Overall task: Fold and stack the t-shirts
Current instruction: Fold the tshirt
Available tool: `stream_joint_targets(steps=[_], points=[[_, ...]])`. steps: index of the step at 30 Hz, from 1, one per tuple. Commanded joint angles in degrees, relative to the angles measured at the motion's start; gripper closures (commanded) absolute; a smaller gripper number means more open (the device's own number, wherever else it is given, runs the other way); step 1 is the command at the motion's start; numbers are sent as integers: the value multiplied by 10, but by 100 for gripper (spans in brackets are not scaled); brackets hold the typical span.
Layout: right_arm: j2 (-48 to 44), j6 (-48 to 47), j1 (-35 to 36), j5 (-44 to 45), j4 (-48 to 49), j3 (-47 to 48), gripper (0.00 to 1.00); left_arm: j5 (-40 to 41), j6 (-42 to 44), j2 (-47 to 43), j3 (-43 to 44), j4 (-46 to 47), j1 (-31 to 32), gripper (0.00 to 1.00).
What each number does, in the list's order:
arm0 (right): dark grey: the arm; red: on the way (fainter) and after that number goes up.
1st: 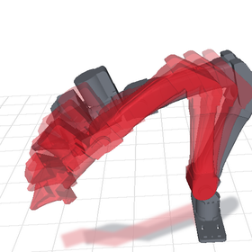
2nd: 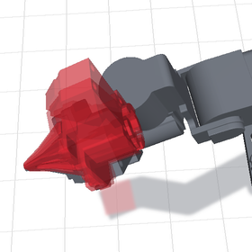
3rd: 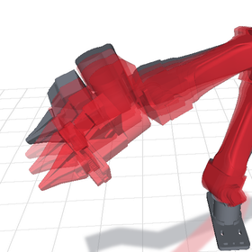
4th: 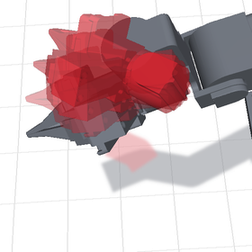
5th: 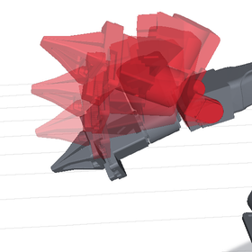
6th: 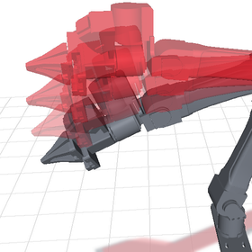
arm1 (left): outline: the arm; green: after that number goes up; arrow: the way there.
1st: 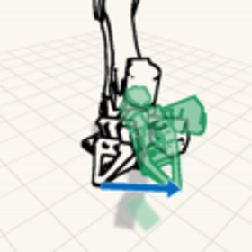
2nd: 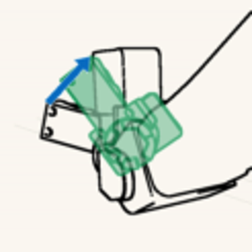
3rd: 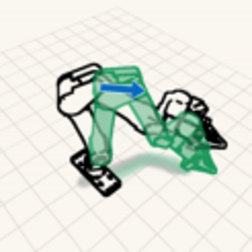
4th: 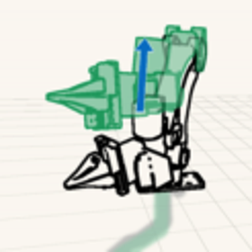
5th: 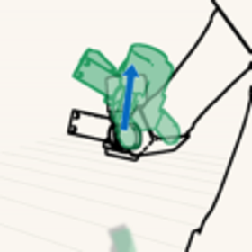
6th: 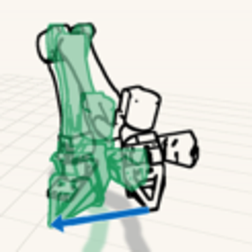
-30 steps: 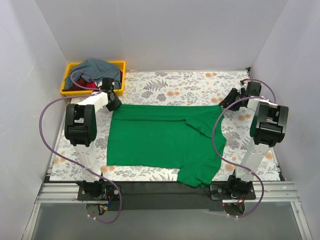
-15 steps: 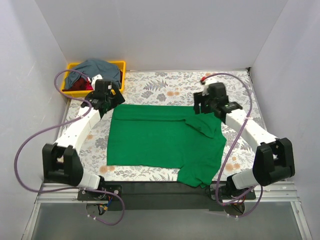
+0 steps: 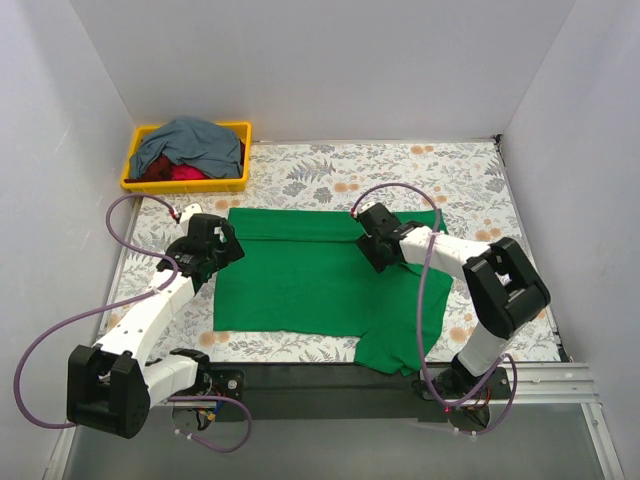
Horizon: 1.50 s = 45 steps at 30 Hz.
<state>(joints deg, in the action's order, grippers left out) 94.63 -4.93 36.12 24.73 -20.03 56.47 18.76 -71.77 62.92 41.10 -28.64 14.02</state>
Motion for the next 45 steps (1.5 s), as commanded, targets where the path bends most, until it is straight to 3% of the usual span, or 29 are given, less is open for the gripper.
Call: stream_joint_targets(steps=[1,8,17,29,35,37,39,45], points=[[33,-24,9,67,-1,38,22,19,8,-7,1,23,2,15],[65,-55,8,138,-2,67,22,19,10,-3,1,24,2,15],[91,-86,-13,163,-2,102,22,15,12,2,0,24,2,15],[100,-101,-114,27,-5,184,23,11,15,8,-1,24,2,15],[100,-77,-117,-33,-20,205,26,7,17,17,0,23,2,15],[92,-63,-118,-50,-23,203,30,6,18,19,-1,23,2,14],[79,-57,-113,-87,-26,195,40,6,17,19,0,23,2,15],[47,-37,-77,-58,-16,156,45,1,18,23,1,22,2,15]])
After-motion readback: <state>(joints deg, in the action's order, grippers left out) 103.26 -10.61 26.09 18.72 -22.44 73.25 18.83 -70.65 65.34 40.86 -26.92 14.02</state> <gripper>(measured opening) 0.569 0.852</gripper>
